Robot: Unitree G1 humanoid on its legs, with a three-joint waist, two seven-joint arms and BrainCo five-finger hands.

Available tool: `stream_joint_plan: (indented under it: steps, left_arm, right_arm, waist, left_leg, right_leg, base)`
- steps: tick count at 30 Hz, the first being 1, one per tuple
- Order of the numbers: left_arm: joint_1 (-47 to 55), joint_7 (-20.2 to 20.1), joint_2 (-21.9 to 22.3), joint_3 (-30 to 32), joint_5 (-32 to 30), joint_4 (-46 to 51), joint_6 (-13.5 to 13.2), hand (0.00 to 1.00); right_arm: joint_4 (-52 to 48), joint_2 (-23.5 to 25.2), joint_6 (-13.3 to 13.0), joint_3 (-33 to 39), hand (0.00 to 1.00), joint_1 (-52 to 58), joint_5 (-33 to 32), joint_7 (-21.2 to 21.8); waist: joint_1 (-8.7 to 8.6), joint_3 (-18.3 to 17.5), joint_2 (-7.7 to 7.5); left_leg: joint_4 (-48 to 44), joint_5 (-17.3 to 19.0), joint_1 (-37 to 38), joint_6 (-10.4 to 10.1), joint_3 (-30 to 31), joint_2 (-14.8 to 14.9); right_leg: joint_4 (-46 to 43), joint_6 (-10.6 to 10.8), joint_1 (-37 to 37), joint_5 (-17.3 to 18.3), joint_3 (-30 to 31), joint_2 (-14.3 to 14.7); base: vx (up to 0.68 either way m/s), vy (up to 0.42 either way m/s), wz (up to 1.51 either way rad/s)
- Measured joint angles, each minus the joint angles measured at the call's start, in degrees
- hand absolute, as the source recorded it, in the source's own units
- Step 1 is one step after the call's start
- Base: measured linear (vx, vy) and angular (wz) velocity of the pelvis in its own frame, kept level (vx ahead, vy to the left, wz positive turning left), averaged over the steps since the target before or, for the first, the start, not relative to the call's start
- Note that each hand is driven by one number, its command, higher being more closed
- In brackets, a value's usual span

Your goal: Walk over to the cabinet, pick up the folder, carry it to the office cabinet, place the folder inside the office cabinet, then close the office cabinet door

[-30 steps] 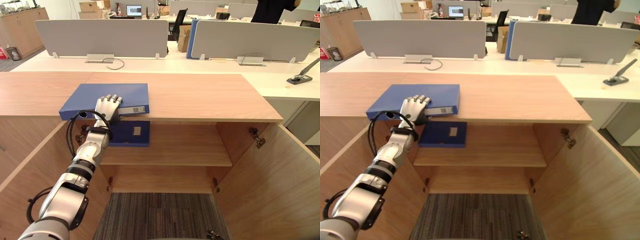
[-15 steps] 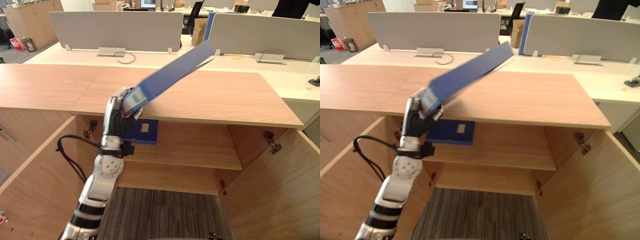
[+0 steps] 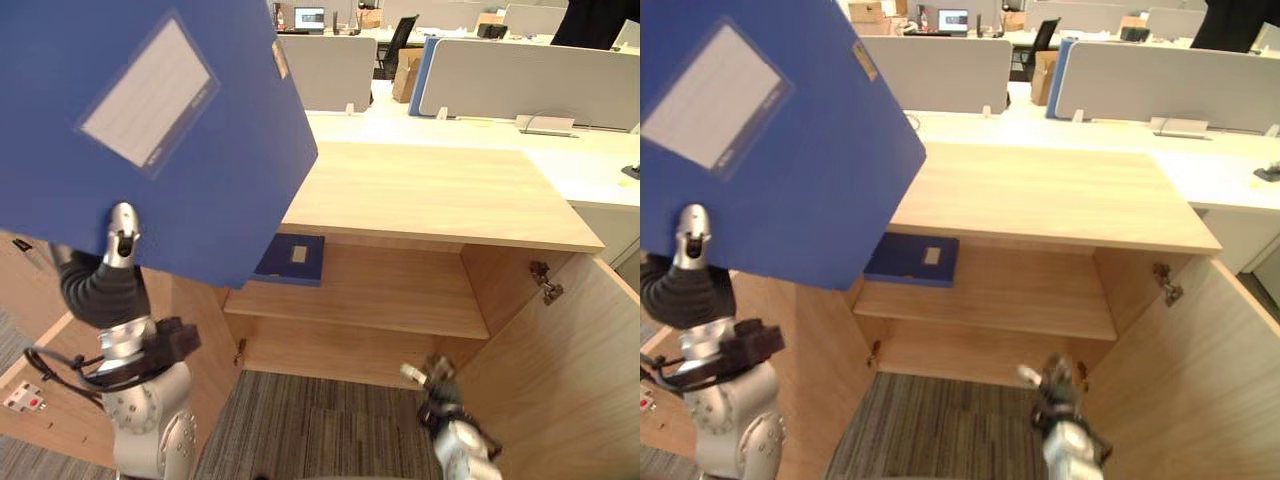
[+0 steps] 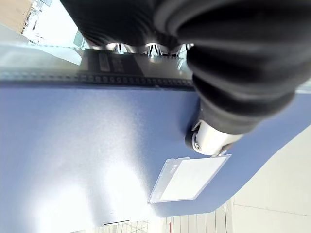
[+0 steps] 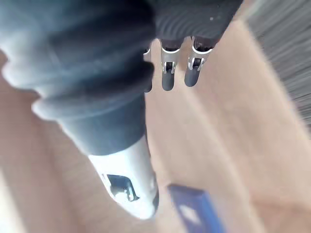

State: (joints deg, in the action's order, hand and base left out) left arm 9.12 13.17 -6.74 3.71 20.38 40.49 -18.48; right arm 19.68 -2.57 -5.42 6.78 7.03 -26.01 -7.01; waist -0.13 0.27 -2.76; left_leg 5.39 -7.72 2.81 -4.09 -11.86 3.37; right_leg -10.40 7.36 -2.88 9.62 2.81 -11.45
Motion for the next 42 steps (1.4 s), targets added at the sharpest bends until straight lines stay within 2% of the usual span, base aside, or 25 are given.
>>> stream_joint_plan:
  steps: [3, 7, 10, 14, 21, 25, 29, 31, 35, 42]
  left_arm:
    - [1.51, -0.22, 1.15, -0.43, -0.41, -0.01, 0.96, 1.0]
    - [1.82, -2.41, 0.77, -2.56, -6.8, -0.11, 3.36, 1.0]
    - [1.07, -4.5, -0.89, -4.26, -10.85, -1.09, 4.65, 1.0]
    - [0.37, -5.87, -2.22, -5.33, -14.22, -1.88, 5.66, 1.0]
    - [0.13, -6.38, -4.86, -7.49, -17.66, -1.9, 5.69, 1.0]
    - [0.13, -7.44, -6.16, -8.9, -17.38, -1.9, 5.69, 1.0]
    - [0.12, -8.08, -7.04, -10.06, -14.16, -1.9, 5.67, 1.0]
    - [0.11, -8.62, -7.57, -11.22, -12.78, -1.9, 5.66, 1.0]
    - [0.02, -9.07, -8.45, -12.52, -10.41, -1.89, 5.64, 1.0]
    - [-1.31, -9.24, -12.39, -11.62, 0.03, -1.9, 5.51, 1.0]
  right_arm:
    - [-12.29, 0.98, -1.65, 0.89, 0.0, 0.04, -0.07, -1.22]
    - [-24.16, 0.67, -4.15, -0.21, 0.0, -1.58, -0.09, 0.08]
    - [-27.25, -1.69, -5.07, -3.62, 0.0, -6.52, -2.27, 1.26]
    - [-30.23, -6.55, -5.36, -6.86, 0.0, -13.9, -5.19, 3.58]
    - [-30.87, -13.57, -5.28, -12.01, 0.0, -20.55, -11.65, 6.89]
    - [-30.46, -17.13, -5.18, -13.45, 0.0, -24.05, -15.45, 8.06]
    - [-27.63, -20.97, -4.83, -15.98, 0.0, -26.83, -17.81, 9.01]
    - [-26.07, -22.86, -3.51, -18.42, 0.0, -28.37, -18.37, 10.04]
    - [-24.23, -24.96, -2.9, -21.77, 0.0, -31.34, -20.24, 11.16]
    - [-22.13, -30.89, -2.95, -27.25, 0.0, -38.49, -27.12, 13.98]
  waist:
    - [-0.46, -0.03, -0.14]
    - [-0.65, 0.0, -0.3]
    - [-1.22, 0.05, -0.38]
    - [-0.99, 0.05, -0.37]
    - [-0.43, 0.01, -0.32]
    - [-0.43, -0.09, -0.15]
    - [-0.47, -0.28, 0.15]
    - [-0.42, -0.44, 0.42]
    - [-0.42, -0.58, 0.69]
    - [-0.27, -0.58, 0.85]
  left_leg:
    - [-0.03, -0.4, -0.05, -0.22, 0.05, -0.01]
    - [-0.32, -0.5, -0.75, -0.08, -0.43, -0.04]
    - [-0.35, -0.5, -0.73, -0.08, -0.59, -0.08]
    - [-0.33, -0.48, -0.65, -0.06, -0.54, -0.1]
    - [-0.18, -0.48, -0.53, -0.06, -0.42, -0.13]
    - [-0.07, -0.65, -0.5, 0.08, -0.38, -0.13]
    - [-0.07, -0.8, -0.5, 0.1, -0.35, -0.13]
    - [-0.06, -0.88, -0.51, 0.13, -0.28, -0.13]
    - [-0.04, -1.01, -0.57, 0.17, -0.18, -0.13]
    - [-0.03, -1.41, -0.74, 0.18, -0.04, -0.14]
  right_leg:
    - [0.44, 0.29, 0.07, -0.44, 0.13, 0.0]
    - [2.13, 0.61, 0.5, -1.6, 0.62, 0.01]
    - [2.23, 0.65, 0.5, -1.98, 0.75, 0.0]
    - [2.01, 0.65, 0.48, -2.06, 0.75, 0.01]
    - [1.9, 0.66, 0.49, -2.08, 0.75, 0.0]
    - [1.88, 0.72, 0.48, -2.13, 0.75, 0.0]
    - [1.9, 0.78, 0.46, -2.2, 0.74, 0.0]
    - [1.9, 0.8, 0.42, -2.21, 0.72, 0.0]
    - [1.91, 0.82, 0.41, -2.25, 0.66, 0.0]
    - [2.05, 0.9, 0.41, -2.58, 0.6, 0.01]
  base:
    - [0.0, 0.002, -0.04]
    - [0.02, 0.016, -0.08]
    - [0.02, 0.017, -0.06]
    - [0.0, 0.0, 0.0]
    - [0.0, 0.0, 0.0]
    - [0.0, 0.0, 0.0]
    - [0.0, 0.0, 0.0]
    - [0.0, 0.0, 0.0]
    - [0.0, 0.0, 0.0]
    - [0.0, 0.0, 0.0]
